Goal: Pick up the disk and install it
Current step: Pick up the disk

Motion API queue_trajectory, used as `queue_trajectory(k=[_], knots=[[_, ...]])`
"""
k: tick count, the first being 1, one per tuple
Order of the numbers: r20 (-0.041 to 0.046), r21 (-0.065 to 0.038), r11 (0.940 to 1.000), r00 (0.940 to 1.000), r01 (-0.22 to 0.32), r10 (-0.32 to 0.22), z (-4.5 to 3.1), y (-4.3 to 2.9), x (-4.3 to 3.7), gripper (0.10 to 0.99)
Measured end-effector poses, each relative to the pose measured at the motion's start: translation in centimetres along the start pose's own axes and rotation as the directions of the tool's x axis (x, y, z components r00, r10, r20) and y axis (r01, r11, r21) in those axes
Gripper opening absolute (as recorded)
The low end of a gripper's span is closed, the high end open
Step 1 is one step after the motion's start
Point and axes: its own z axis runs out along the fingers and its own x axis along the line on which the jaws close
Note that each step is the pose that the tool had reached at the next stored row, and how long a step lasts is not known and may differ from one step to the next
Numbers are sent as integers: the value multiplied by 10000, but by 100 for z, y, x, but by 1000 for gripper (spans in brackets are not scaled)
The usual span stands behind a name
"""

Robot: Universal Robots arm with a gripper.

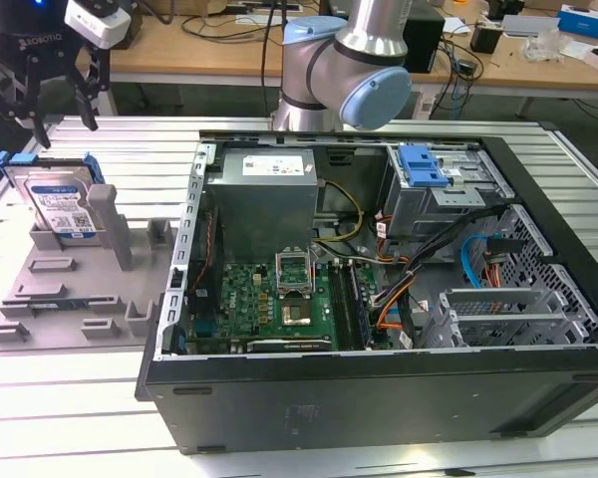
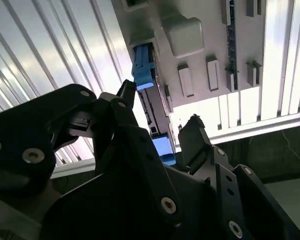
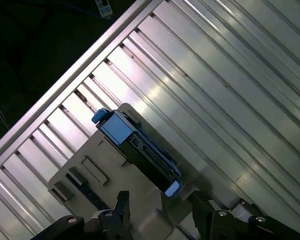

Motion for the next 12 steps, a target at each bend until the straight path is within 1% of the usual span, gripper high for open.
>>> queue_trajectory(k=[3, 6, 8, 9, 10, 11, 12], knots=[[-14, 21, 9993, 9993, 369, -369, 0, 0, 0, 616], [25, 71, 9977, 9977, 681, -681, 4, 0, -1, 616], [3, 113, 9909, 9910, 1338, -1338, 10, 0, -1, 616], [-3, 126, 9883, 9884, 1521, -1521, 12, 0, -1, 616], [-10, 143, 9843, 9844, 1761, -1761, 15, -1, -1, 616], [-20, 167, 9783, 9784, 2066, -2065, 18, -1, -1, 616], [-12, 205, 9737, 9739, 2270, -2271, 22, 0, -1, 616]])
